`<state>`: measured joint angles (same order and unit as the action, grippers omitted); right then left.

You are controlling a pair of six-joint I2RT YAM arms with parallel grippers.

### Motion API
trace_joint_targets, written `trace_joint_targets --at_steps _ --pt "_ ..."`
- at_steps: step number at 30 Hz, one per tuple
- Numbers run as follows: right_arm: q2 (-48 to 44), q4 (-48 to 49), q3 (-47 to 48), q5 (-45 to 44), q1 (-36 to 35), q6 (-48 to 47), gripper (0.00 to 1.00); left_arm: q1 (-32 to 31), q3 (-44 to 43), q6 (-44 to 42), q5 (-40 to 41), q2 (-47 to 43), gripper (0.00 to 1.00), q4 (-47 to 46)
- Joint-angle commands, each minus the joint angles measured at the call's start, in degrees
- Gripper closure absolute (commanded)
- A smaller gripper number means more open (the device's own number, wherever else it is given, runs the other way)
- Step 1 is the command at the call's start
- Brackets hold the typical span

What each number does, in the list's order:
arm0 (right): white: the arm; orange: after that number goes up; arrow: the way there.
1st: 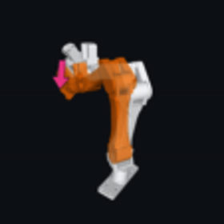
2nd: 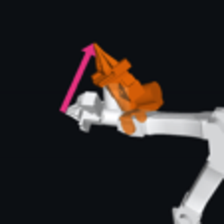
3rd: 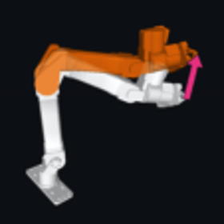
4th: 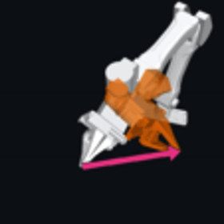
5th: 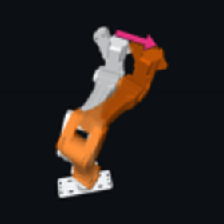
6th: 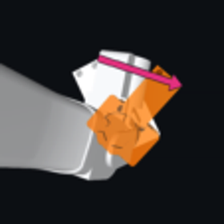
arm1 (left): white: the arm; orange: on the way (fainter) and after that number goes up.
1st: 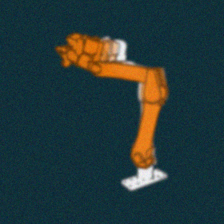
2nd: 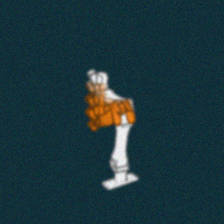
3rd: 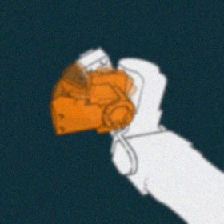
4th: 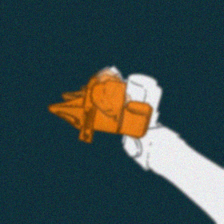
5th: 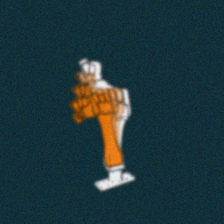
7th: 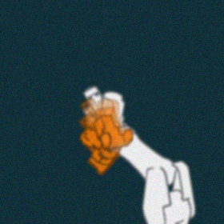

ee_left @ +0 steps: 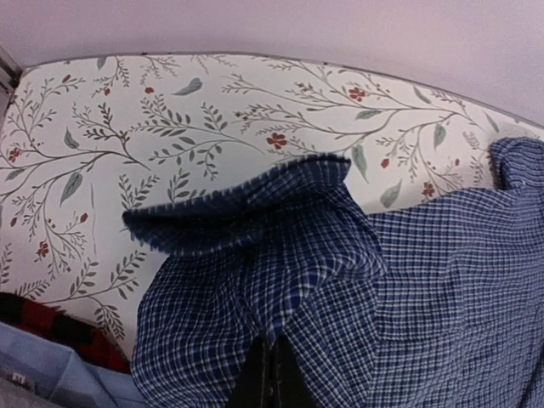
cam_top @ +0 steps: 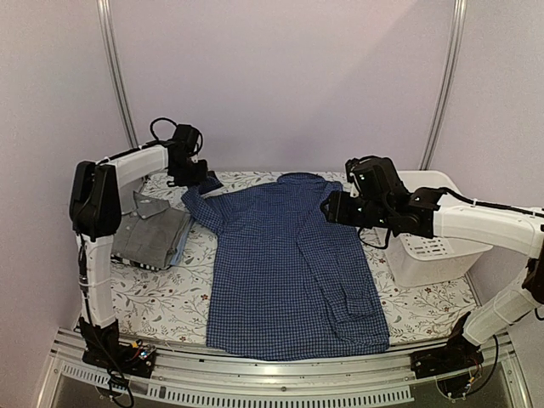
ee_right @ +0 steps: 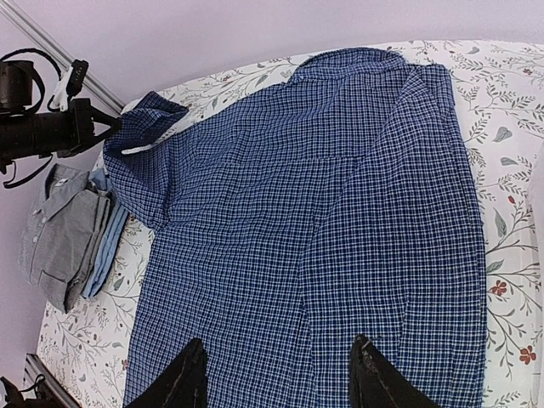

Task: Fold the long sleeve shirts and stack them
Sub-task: Place the sleeve of the 1/3-folded shirt, then pick up the sleeve from the 1/3-folded shirt.

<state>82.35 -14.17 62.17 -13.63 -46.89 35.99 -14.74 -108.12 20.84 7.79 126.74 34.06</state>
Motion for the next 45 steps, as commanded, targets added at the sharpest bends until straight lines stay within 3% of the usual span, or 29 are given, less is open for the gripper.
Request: trace_joint_targets --at_steps 1,10,12,16,18,27,35,45 --pt "-1.71 0.38 -1.06 -1.22 -0.39 -0.48 0.45 -6.98 5.05 0.33 0.11 -5.76 1.00 -2.58" --pt "-1.36 0.34 -1.71 -1.96 -0.39 -0.56 0.45 -19.78 20.62 2.61 -1.31 -11.39 0.97 -8.43" --pt "-0.98 0.34 -1.50 -1.74 -0.40 -0.63 0.45 -20.40 21.79 2.78 -2.91 -11.61 0.86 -8.09" --pt "-0.32 0.42 -1.10 -1.53 -0.39 -0.74 0.45 -20.66 22.92 2.65 -5.26 -14.51 0.54 -8.09" --pt "-0.18 0.33 -1.02 -1.52 -0.39 -0.92 0.45 -20.64 22.69 2.45 -6.55 -16.57 0.48 -8.43" --pt "-0.06 0.04 -1.05 -1.63 -0.39 -0.66 0.44 -15.69 19.80 3.87 -9.95 -19.81 0.43 -8.19" --pt "-0.32 -0.41 -0.51 -1.55 -0.39 -0.67 0.44 -8.17 11.37 1.70 -10.32 -10.21 0.41 -6.43" --pt "-0.82 -1.44 -0.21 -1.47 -0.39 -0.40 0.44 -4.09 -9.15 -1.07 -10.35 7.18 0.37 -0.81"
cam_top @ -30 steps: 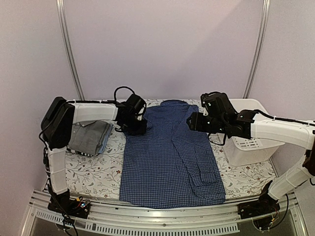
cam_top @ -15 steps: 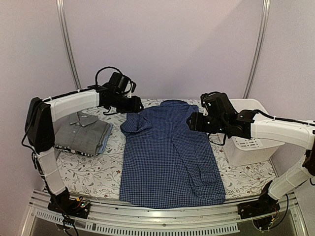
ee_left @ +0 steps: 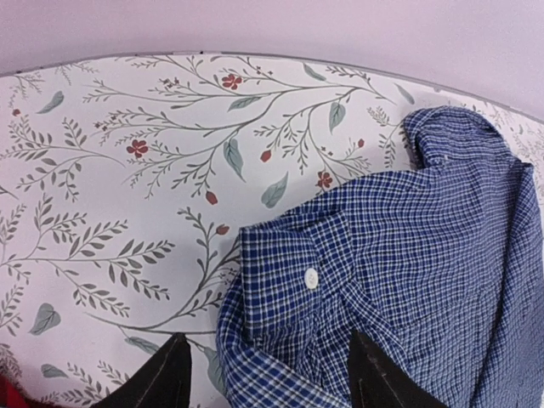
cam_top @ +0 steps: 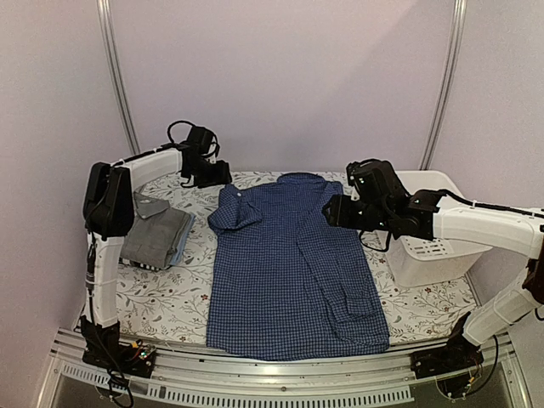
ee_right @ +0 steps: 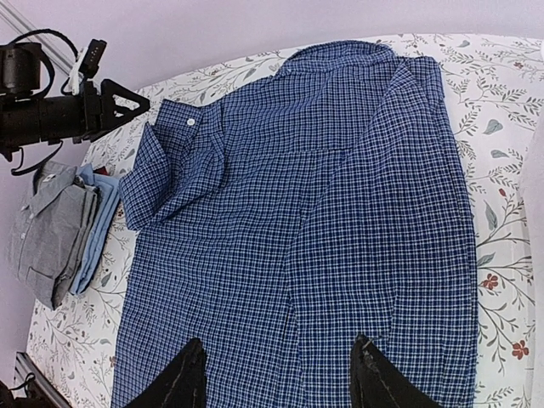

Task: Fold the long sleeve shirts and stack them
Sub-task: Pick up the sleeve from the 1/3-folded shirt.

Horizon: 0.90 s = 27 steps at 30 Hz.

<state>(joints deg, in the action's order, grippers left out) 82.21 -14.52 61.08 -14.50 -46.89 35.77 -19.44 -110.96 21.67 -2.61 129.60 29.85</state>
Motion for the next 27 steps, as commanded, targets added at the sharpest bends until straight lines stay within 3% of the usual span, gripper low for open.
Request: trace_joint_targets --at_steps 1,5,11,15,22,27 --pt "-0.79 -1.23 0.89 -0.46 -0.39 -0.11 0.44 0.89 -8.18 -2.14 -0.26 5.85 0.37 3.66" --pt "-1.43 -2.26 0.80 -0.81 -0.39 -0.10 0.44 1.41 -13.14 -3.36 -2.44 10.41 0.40 3.26" --pt "-2.23 -3.10 0.53 -1.49 -0.39 -0.15 0.44 1.56 -15.49 -3.62 -5.70 13.39 0.50 2.23" --pt "-2.25 -3.11 0.53 -1.47 -0.41 -0.09 0.44 1.54 -15.19 -3.79 -7.88 13.33 0.65 0.62" --pt "-2.23 -2.64 0.45 -1.08 -0.39 0.00 0.46 1.45 -15.26 -5.35 -12.79 12.06 1.00 -2.07" --pt "-2.75 -1.72 0.55 -0.48 -0.39 -0.93 0.47 0.74 -13.65 -7.05 -15.56 9.08 1.00 -3.08"
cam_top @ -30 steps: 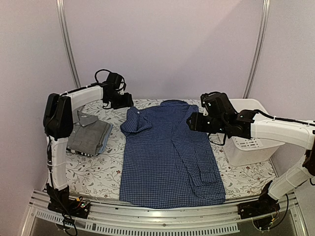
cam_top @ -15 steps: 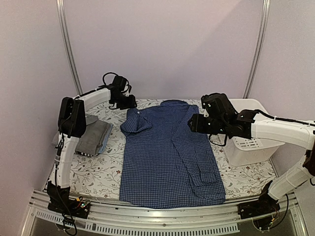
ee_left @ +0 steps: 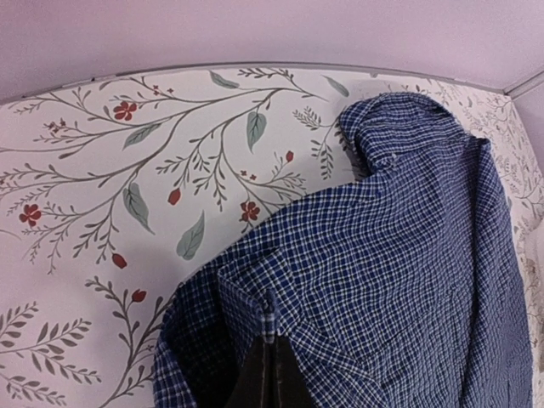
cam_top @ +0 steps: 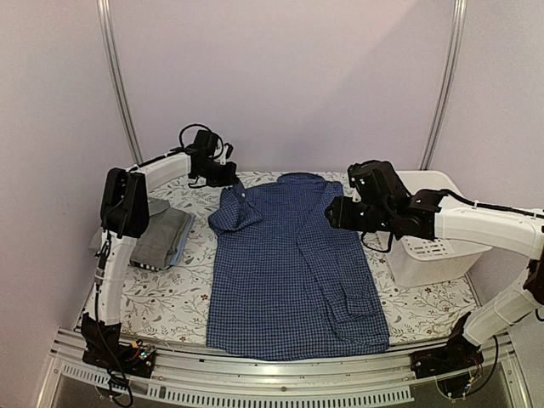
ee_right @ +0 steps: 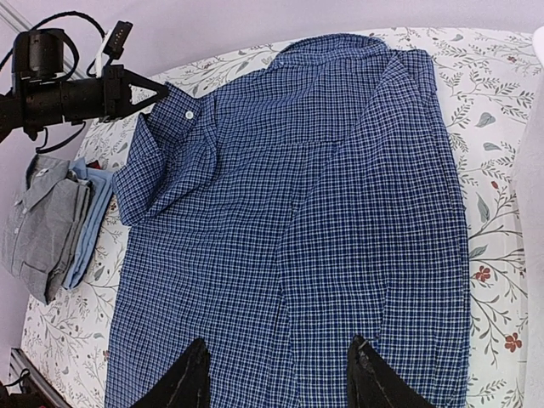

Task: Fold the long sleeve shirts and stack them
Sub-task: Pick up the sleeve from the 1/3-folded shirt, then pass from the left arm to the right

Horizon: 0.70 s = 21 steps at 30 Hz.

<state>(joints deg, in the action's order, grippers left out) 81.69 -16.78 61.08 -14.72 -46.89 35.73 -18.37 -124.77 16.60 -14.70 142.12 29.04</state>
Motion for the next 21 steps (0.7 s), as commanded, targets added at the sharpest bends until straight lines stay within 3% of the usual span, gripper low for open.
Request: trace_joint_targets --at_steps 1,11,21 --pt "-2.30 0.63 0.64 -0.10 -0.41 -1.19 0.47 -0.46 0.64 -2.19 -4.11 -4.48 1.00 -2.49" --pt "-3.73 5.64 0.60 2.08 -0.39 -6.35 0.47 -3.43 13.18 -5.11 -14.10 -20.93 1.00 -7.26" --pt "-6.54 12.58 0.00 8.11 -0.48 -13.22 0.45 -6.78 31.09 -3.45 -24.64 -35.01 1.00 -13.89"
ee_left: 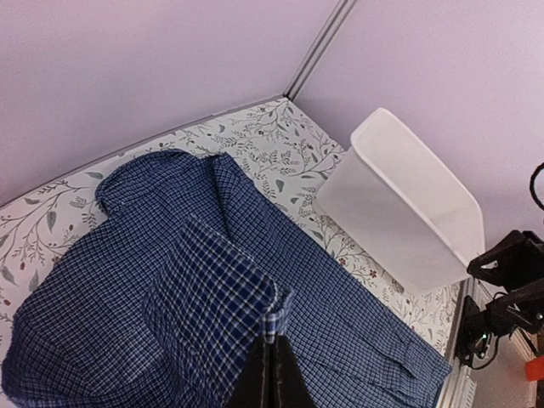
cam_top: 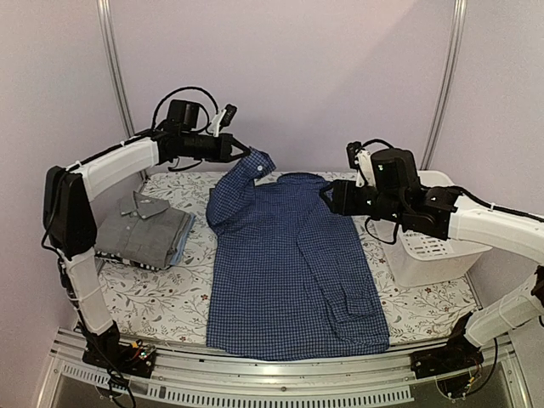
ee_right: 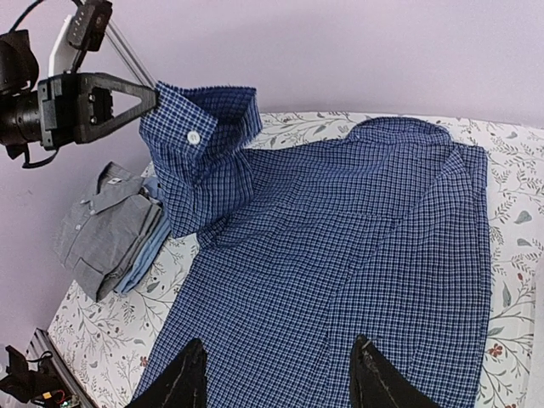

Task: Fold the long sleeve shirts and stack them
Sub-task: Pass from the left arm to the right

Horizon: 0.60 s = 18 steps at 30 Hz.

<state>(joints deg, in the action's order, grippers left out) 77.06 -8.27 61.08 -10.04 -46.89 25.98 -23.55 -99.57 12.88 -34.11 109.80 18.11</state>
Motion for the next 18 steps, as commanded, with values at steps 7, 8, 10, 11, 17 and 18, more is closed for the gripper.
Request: trace_joint_targets --at_steps 7,8,10,11,17,18 --pt "0.53 7.81 -0.07 7.38 -2.48 -7.04 0.42 -4.42 14.66 2.76 -7.77 -6.67 1.00 -6.47" --pt "1.07 7.72 0.43 7.19 -2.54 -6.82 0.42 -4.97 16.01 3.28 -7.33 -7.22 1.00 -7.14" --pt "2.64 7.38 1.08 7.61 -2.57 -5.28 0.42 -6.35 19.29 4.59 -7.02 -8.68 1.00 -9.35" --pt "3.16 7.47 0.93 7.67 -2.59 -4.61 0.42 -7.41 21.30 5.24 -6.27 -9.59 1.00 -10.54" --pt "4.43 7.62 -1.25 7.39 -3.36 -1.38 0.42 -14.03 32.82 8.56 -0.07 -14.98 1.00 -16.27" --pt "4.71 7.27 -1.55 6.69 -3.96 -1.15 0.42 -14.93 35.74 9.35 1.66 -16.14 1.00 -17.06"
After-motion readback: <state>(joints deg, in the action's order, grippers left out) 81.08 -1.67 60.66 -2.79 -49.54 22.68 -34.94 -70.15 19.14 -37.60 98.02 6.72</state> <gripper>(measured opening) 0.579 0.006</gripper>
